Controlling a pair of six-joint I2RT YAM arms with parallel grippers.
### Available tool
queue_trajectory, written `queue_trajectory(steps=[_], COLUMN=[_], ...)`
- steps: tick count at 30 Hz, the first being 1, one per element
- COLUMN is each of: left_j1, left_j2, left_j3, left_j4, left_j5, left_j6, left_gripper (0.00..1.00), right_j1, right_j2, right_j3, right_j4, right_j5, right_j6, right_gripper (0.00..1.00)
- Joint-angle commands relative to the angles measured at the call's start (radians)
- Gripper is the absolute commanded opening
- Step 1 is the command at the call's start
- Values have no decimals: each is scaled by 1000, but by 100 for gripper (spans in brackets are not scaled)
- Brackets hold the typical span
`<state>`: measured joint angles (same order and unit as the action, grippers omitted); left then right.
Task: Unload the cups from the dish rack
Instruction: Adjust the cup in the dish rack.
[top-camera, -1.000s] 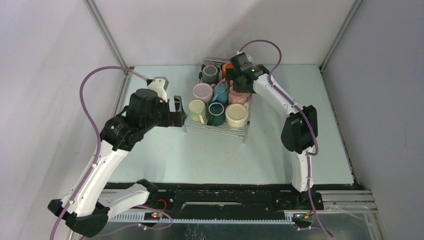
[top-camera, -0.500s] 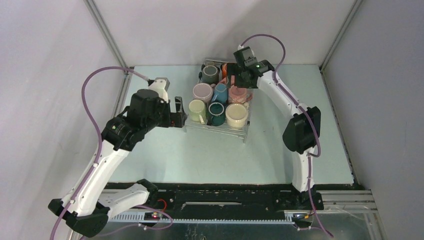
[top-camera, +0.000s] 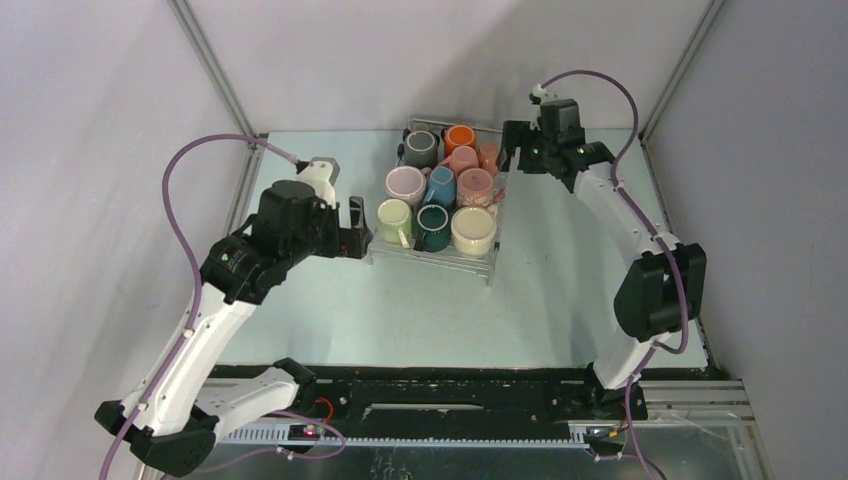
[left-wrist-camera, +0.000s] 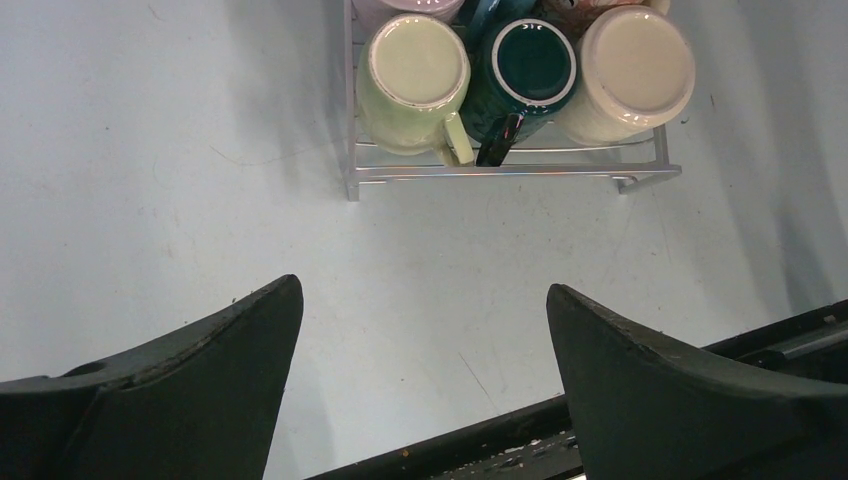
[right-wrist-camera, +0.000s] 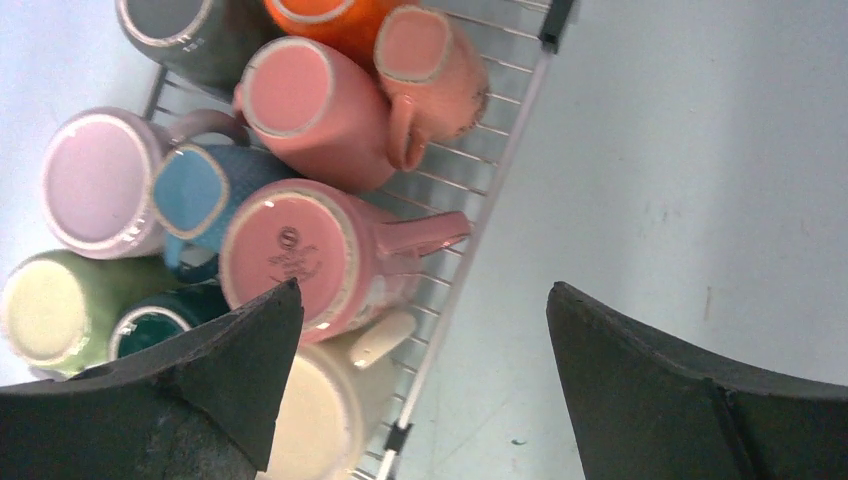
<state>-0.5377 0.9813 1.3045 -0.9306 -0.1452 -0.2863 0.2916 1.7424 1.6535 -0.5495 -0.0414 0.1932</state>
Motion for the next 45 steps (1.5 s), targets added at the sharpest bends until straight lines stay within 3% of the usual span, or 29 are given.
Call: queue_trajectory(steps=[1,7,17,34,40,45], left_j1=[-5,-5,-5,-5,-5,-5], left_j2=[3,14,12,40,45,43], left_j3=[16,18,22,45,45,50], left_j4=[13,20,21,12,13,10], left_j5=[29,47,46,48,52,58], left_j6=[32,35,38,40,31,19], left_gripper=[100,100,100,100,100,100], right_j1=[-30,-61,-69,-80,-80,-78], right_j2=[-66,-90,-11,15,31,79], right_j3=[-149,-317,-433,-524,-517,-432], right_j4=[200,405,682,811,853,780], right_j5=[-44,-80,-124,-143,-135,-143], right_j6=[-69,-134,-159,-247,-242,-221], right_gripper=[97,92,82,81,82,83])
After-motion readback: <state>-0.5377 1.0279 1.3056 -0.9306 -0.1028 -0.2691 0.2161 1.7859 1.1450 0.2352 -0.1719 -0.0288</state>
